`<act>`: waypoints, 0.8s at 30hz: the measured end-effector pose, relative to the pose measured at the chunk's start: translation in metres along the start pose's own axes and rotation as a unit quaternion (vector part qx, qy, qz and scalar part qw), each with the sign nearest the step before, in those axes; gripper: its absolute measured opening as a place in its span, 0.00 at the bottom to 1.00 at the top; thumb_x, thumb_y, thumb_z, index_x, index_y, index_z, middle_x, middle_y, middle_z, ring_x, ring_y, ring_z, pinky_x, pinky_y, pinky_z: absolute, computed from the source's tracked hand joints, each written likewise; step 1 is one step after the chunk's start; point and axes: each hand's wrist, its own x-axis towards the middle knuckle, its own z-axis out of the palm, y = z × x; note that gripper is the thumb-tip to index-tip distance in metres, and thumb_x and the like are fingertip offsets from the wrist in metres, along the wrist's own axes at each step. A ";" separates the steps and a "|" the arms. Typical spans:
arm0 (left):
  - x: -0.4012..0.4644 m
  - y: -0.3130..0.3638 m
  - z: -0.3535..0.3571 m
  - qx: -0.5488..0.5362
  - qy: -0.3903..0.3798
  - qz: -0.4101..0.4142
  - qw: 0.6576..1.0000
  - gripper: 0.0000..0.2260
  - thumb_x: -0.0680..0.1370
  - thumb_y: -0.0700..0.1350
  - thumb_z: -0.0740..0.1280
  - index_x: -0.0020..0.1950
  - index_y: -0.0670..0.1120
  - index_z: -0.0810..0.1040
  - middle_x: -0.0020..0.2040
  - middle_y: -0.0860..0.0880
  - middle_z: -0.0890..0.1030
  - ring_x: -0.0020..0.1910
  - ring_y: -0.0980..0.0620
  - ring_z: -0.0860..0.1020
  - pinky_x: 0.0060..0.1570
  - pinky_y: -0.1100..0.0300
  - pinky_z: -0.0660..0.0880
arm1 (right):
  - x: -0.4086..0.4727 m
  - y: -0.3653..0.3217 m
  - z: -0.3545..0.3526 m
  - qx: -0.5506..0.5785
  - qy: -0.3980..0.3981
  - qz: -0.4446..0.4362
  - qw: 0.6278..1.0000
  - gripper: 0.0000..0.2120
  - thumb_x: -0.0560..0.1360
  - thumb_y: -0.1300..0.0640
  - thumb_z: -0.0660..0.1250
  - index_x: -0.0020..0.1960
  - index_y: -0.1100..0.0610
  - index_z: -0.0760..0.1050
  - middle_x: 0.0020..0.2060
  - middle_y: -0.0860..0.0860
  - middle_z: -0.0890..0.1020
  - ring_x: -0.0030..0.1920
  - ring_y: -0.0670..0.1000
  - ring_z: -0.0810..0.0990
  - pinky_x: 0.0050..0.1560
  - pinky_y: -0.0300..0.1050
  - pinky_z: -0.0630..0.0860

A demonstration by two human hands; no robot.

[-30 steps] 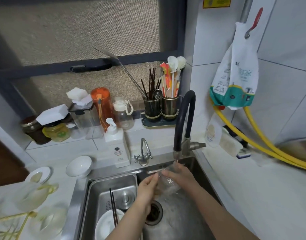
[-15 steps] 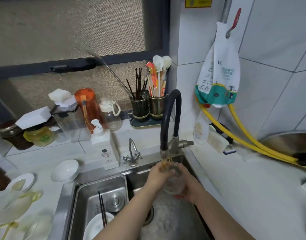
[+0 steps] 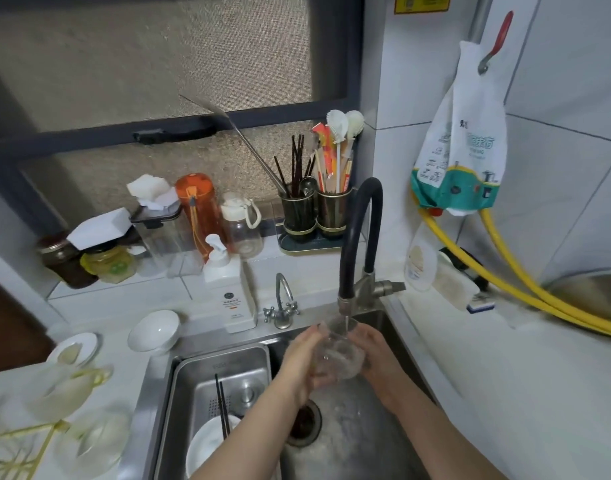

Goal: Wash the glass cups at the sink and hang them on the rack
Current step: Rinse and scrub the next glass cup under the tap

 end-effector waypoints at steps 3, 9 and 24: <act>-0.003 -0.007 -0.007 -0.023 -0.005 0.020 1.000 0.18 0.76 0.45 0.68 0.66 0.52 0.73 0.58 0.45 0.80 0.52 0.44 0.81 0.40 0.52 0.80 | 0.013 0.004 0.001 -0.063 -0.009 0.046 0.997 0.25 0.66 0.51 0.77 0.61 0.54 0.75 0.58 0.58 0.80 0.54 0.57 0.82 0.53 0.57 0.80; -0.003 -0.019 -0.028 0.043 -0.037 0.046 0.997 0.23 0.73 0.38 0.67 0.65 0.56 0.75 0.63 0.48 0.79 0.57 0.47 0.80 0.48 0.51 0.79 | 0.003 -0.006 0.012 -0.303 0.082 0.011 0.950 0.06 0.74 0.53 0.67 0.51 0.49 0.77 0.47 0.47 0.82 0.48 0.47 0.80 0.52 0.46 0.79; 0.003 -0.006 -0.012 0.181 0.023 0.122 0.976 0.24 0.71 0.49 0.75 0.66 0.53 0.75 0.60 0.52 0.78 0.58 0.55 0.78 0.63 0.54 0.74 | -0.007 -0.019 0.025 -0.384 0.072 0.028 0.920 0.15 0.79 0.54 0.59 0.63 0.55 0.74 0.58 0.54 0.80 0.58 0.54 0.78 0.61 0.51 0.75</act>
